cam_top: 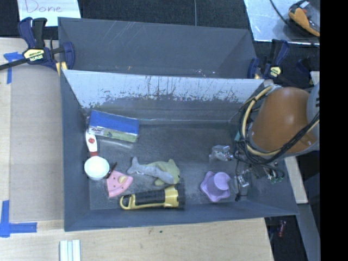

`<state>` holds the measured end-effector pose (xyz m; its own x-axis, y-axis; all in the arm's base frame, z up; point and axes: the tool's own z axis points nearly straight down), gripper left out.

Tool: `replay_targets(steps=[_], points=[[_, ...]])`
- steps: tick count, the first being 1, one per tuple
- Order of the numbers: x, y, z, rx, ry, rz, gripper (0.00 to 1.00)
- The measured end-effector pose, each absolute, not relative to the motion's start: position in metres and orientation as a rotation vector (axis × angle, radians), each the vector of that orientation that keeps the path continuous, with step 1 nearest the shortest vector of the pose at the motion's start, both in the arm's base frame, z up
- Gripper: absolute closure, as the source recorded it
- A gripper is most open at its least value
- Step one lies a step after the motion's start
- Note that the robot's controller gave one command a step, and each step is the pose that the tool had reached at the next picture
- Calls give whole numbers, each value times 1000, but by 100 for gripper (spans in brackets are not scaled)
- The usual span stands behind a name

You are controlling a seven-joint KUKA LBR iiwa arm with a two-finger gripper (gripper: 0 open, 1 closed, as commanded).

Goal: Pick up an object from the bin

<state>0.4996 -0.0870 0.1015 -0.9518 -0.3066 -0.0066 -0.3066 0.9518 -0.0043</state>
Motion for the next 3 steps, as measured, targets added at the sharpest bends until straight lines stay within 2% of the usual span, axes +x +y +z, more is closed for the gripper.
replay_targets(steps=[1,2,3], points=[[500,-67,148,-533,3080,-10,0],[487,-68,102,-803,3027,-12,0],[496,-74,80,-1101,2925,-20,0]])
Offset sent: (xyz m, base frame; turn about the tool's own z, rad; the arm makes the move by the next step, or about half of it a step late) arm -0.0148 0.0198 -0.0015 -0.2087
